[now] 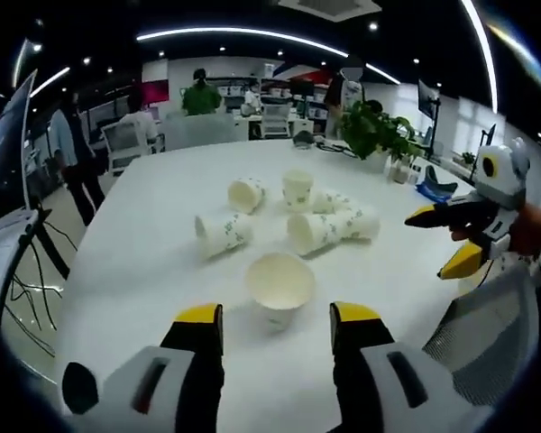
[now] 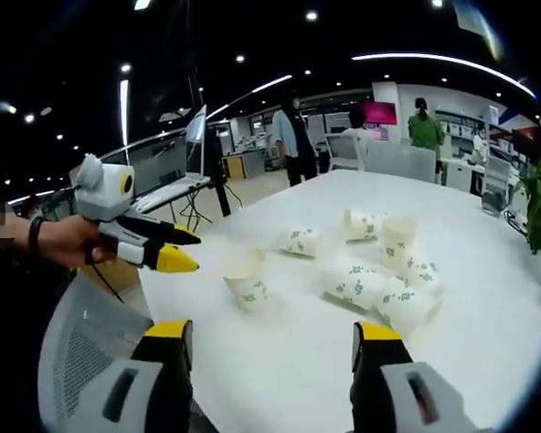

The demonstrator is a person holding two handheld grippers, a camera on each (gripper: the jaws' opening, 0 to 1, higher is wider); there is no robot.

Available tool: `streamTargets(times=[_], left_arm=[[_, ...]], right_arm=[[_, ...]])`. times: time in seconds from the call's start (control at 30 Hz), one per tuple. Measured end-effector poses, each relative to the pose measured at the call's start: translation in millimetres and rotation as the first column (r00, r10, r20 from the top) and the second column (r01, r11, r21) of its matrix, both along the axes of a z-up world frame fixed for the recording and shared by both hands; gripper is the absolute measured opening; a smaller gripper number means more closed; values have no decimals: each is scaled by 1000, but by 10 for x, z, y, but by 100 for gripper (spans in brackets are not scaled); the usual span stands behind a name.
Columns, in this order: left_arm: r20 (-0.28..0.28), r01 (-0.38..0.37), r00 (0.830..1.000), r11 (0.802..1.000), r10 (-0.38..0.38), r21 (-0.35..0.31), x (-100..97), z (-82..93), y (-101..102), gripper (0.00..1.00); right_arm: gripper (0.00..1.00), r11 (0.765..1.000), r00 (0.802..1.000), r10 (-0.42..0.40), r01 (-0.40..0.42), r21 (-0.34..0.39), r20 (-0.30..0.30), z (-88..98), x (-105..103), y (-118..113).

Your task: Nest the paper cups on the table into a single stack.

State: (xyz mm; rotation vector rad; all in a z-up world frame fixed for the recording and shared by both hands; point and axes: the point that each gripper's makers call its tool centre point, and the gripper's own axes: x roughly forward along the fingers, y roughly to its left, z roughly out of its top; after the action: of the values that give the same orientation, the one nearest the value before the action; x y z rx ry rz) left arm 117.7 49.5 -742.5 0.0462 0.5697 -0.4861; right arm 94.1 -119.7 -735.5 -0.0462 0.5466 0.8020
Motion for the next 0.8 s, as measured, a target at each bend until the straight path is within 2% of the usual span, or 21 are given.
streamTargets(times=[0.43,0.8], left_arm=[[11,-41,999,999,41,-17,-27,-5,195,48],[1,-35,999,999,35,-17,-153,-68,208,48]], right_arm=[[66,999,999,-36,36,-8,2,96,236,-8],[62,998,999,-33,34,-43,23,237,710,2]])
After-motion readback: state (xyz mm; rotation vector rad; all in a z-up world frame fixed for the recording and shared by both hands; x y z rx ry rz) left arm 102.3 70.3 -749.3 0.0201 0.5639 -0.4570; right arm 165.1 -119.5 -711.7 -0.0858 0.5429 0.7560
